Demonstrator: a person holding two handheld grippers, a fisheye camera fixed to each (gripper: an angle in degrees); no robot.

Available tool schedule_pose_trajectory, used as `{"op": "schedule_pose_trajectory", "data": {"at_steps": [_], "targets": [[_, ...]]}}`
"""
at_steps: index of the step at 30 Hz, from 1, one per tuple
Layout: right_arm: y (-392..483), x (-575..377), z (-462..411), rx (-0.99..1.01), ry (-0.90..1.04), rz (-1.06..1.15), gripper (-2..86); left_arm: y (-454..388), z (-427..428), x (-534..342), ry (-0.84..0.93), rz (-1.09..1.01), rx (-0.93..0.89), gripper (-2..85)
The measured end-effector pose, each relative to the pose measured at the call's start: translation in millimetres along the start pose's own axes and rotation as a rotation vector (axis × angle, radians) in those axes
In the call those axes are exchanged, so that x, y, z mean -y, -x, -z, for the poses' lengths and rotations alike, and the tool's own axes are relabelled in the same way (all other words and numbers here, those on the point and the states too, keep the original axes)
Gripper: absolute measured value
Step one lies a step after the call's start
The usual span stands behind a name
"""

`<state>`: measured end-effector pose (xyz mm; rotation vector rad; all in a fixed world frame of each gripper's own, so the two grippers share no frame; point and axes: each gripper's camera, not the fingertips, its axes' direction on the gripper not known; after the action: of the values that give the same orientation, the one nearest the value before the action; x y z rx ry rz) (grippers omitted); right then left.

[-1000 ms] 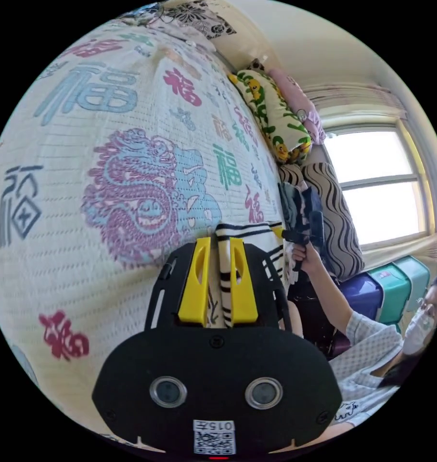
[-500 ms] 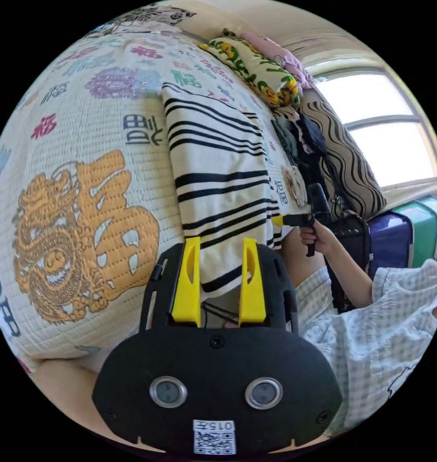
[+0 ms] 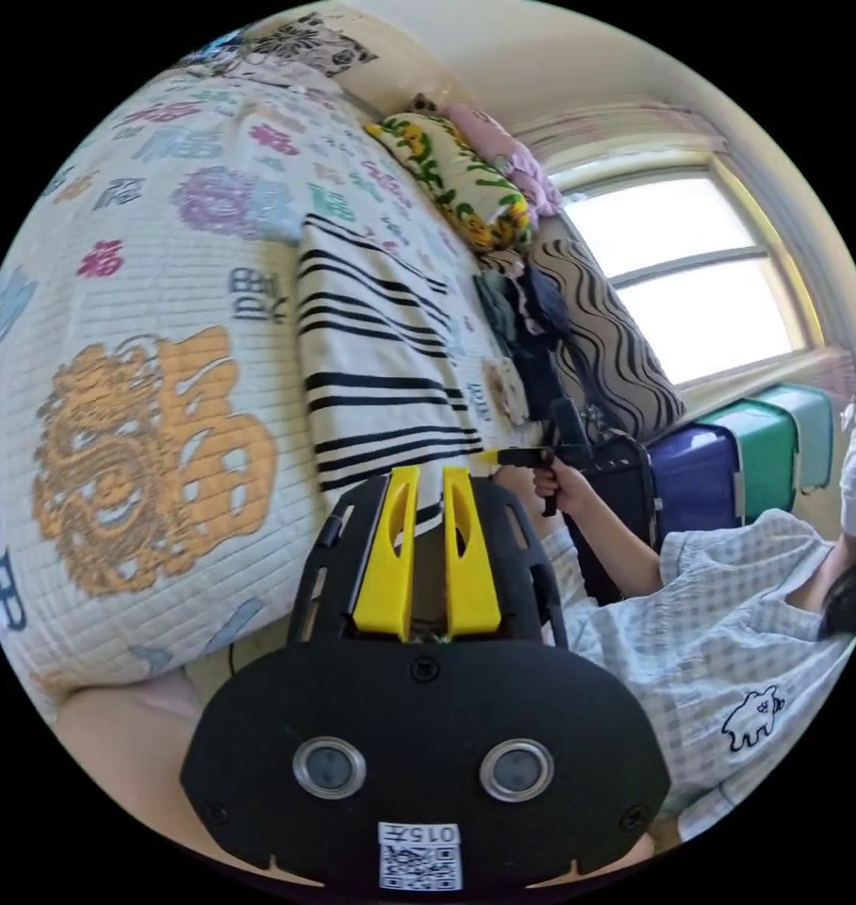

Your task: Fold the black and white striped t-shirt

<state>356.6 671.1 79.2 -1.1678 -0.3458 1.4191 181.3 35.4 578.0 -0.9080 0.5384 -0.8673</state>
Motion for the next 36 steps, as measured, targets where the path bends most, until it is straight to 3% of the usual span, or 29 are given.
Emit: {"op": "schedule_pose_trajectory", "data": {"at_steps": [4,6,8,10,13,16,18,21,25,29,36], "targets": [[28,-6,14,0.029,-0.163,0.114,1.6,-2,-42,20,0.134,-0.051,-0.048,4.4],[30,4,2,0.13,-0.098,0.156,0.4,11,-61,20,0.275,-0.026,0.11,2.5],[18,16,-26,0.054,0.086,0.091,-0.2,21,-62,12,0.339,-0.023,0.196,0.8],[8,15,-39,0.008,0.178,0.068,-0.3,29,-52,2,0.343,0.009,0.215,-0.1],[-3,9,-30,0.097,0.165,0.029,-0.1,42,-36,-5,0.379,0.071,0.2,-0.2],[-6,9,3,0.272,0.025,0.113,1.2,53,2,6,0.227,0.071,0.032,1.6],[-10,18,29,0.328,-0.091,0.176,4.9,74,43,27,-0.01,0.095,-0.116,5.4],[-20,46,61,0.253,-0.235,0.211,10.8,105,71,63,-0.143,0.111,-0.081,8.9],[-53,96,70,0.371,-0.285,0.129,14.1,152,71,101,-0.142,0.195,-0.137,13.3],[-68,137,59,0.37,-0.191,0.102,15.6,180,51,138,-0.029,0.178,-0.141,16.4],[-63,177,40,0.462,-0.102,0.165,11.5,180,13,184,0.102,0.067,-0.252,13.6]]}}
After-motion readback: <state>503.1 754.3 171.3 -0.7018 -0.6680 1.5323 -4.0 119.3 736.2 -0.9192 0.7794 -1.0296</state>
